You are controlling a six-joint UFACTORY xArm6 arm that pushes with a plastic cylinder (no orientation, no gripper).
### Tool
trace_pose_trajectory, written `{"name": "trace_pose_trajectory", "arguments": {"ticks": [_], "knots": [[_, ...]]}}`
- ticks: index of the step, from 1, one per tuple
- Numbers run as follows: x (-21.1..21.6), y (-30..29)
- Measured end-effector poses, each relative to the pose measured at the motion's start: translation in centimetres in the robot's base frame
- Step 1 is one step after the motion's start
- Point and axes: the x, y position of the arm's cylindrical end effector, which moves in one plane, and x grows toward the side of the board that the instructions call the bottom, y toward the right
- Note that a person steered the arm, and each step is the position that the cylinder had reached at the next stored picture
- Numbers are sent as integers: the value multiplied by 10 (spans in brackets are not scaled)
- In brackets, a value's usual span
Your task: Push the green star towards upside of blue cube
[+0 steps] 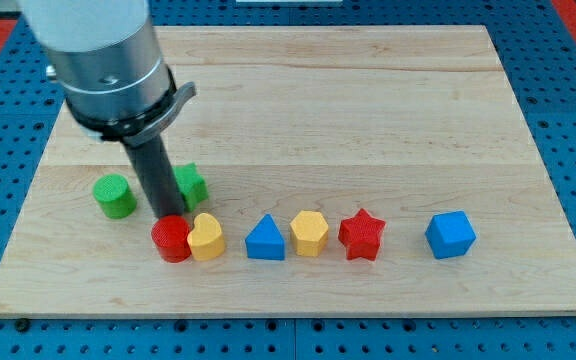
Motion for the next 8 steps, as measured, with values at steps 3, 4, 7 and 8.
{"name": "trace_pose_trajectory", "arguments": {"ticks": [3, 4, 7, 8], "knots": [[-42, -14], [-36, 43], [-36, 203], [-36, 260]]}}
